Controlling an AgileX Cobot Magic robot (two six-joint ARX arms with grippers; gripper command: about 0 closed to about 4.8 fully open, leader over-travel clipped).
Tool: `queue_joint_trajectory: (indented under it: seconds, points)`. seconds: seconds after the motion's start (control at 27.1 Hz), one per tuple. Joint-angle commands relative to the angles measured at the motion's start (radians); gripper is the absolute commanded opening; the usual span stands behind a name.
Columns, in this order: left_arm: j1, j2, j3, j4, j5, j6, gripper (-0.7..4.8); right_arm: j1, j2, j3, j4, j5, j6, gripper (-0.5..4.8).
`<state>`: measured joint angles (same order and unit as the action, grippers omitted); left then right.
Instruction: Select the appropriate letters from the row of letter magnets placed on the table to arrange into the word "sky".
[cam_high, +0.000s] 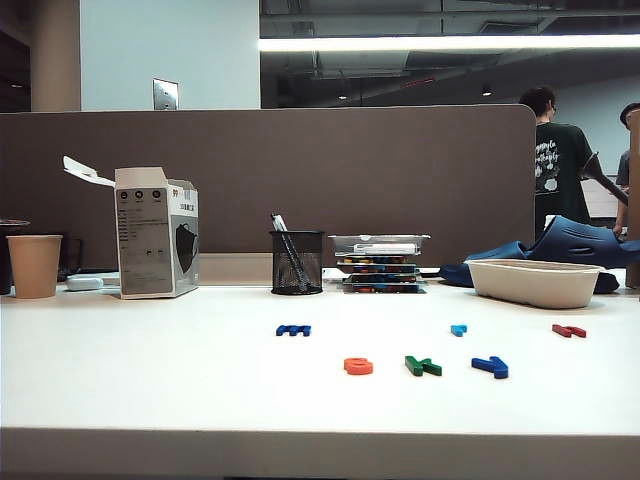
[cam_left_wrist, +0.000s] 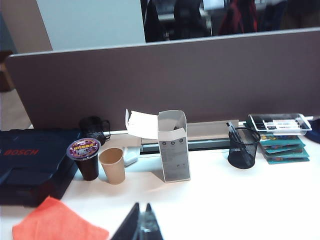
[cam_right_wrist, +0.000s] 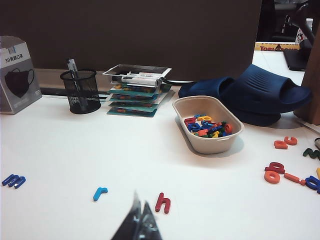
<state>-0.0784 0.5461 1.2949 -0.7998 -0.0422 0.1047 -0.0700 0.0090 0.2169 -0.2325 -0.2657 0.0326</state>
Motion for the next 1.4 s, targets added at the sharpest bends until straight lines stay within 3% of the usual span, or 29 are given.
queue_joint_trajectory:
  seconds: [0.04,0.22,0.48,0.89,1.07,1.4]
  points:
    - [-0.001,-0.119,-0.106,0.048,0.002,-0.011,-0.05,0.002,-0.010,0.003,0.020,-0.002,0.001,-0.08]
    - [-0.001,-0.346,-0.350,0.158,-0.002,-0.012,-0.05,0.002,-0.010,-0.032,0.031,0.014,-0.001,-0.08]
    - [-0.001,-0.543,-0.680,0.443,0.038,-0.007,-0.05,0.002,-0.010,-0.076,0.060,0.023,-0.033,-0.08]
    - [0.000,-0.541,-1.070,0.875,0.041,-0.042,-0.05,0.002,-0.011,-0.147,0.148,0.093,-0.116,-0.08]
    - [-0.001,-0.541,-1.182,0.959,0.049,-0.042,-0.05,0.002,-0.011,-0.196,0.209,0.097,-0.116,-0.08]
    - [-0.001,-0.541,-1.254,0.975,0.058,-0.042,-0.05,0.002,-0.011,-0.217,0.203,0.111,-0.146,-0.08]
